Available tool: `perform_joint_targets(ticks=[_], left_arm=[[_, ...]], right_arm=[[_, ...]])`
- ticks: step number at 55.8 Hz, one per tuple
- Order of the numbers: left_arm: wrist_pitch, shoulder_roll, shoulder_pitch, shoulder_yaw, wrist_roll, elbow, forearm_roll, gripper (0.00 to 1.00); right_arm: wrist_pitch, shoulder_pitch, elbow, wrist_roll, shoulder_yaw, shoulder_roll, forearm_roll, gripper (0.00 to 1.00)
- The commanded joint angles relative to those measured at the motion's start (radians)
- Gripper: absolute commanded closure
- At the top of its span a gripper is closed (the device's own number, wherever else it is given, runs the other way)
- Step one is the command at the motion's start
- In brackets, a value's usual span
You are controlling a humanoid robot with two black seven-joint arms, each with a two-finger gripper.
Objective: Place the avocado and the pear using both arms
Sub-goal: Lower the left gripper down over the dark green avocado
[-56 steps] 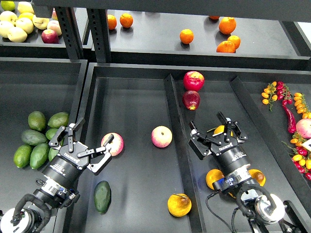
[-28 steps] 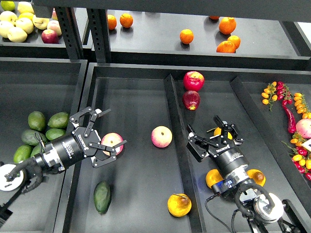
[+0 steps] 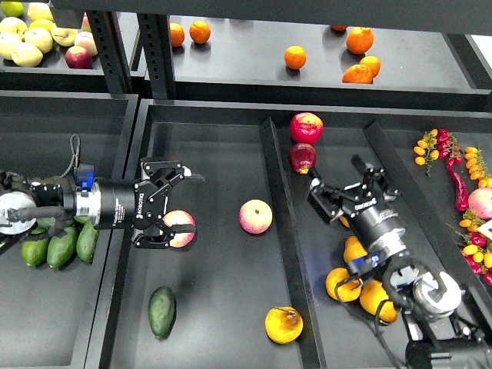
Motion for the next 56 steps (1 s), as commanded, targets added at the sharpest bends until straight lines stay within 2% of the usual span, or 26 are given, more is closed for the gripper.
perform_joint_targets(ticks=[1,8,16,33,36,56], left_arm=[[0.0,0.003,-0.15,0.183,0.0,-0.004,0.055,0.0],[0.0,-0.02,-0.3,0.361,0.0,0.002,0.15,0.0],[0.0,-0.08,-0.386,0.504,0.0,0.003,0.229,0.0],[0.0,-0.172,-0.377,0.694,0.0,0.052,0.529,0.0],[0.0,-0.19,-0.363,0.717,0.0,0.096,0.58,0.0],[0.0,-0.34,-0.322,0.81,0.0,0.193,0.585,0.0]], right_arm=[[-0.005,0.02,0.001,0.008,0.026,0.0,-0.003,0.01],[-0.046,0.053,-0.001,0.007,0.083,0.0,-0.004,0.01],[-0.073,0.078,-0.003,0.008,0.102,0.0,-0.003,0.01],[-0.073,0.078,-0.001,0.007,0.103,0.0,-0.003,0.01],[-0.073,0.076,-0.001,0.007,0.101,0.0,-0.003,0.01],[-0.074,0.07,-0.003,0.005,0.088,0.0,-0.004,0.01]])
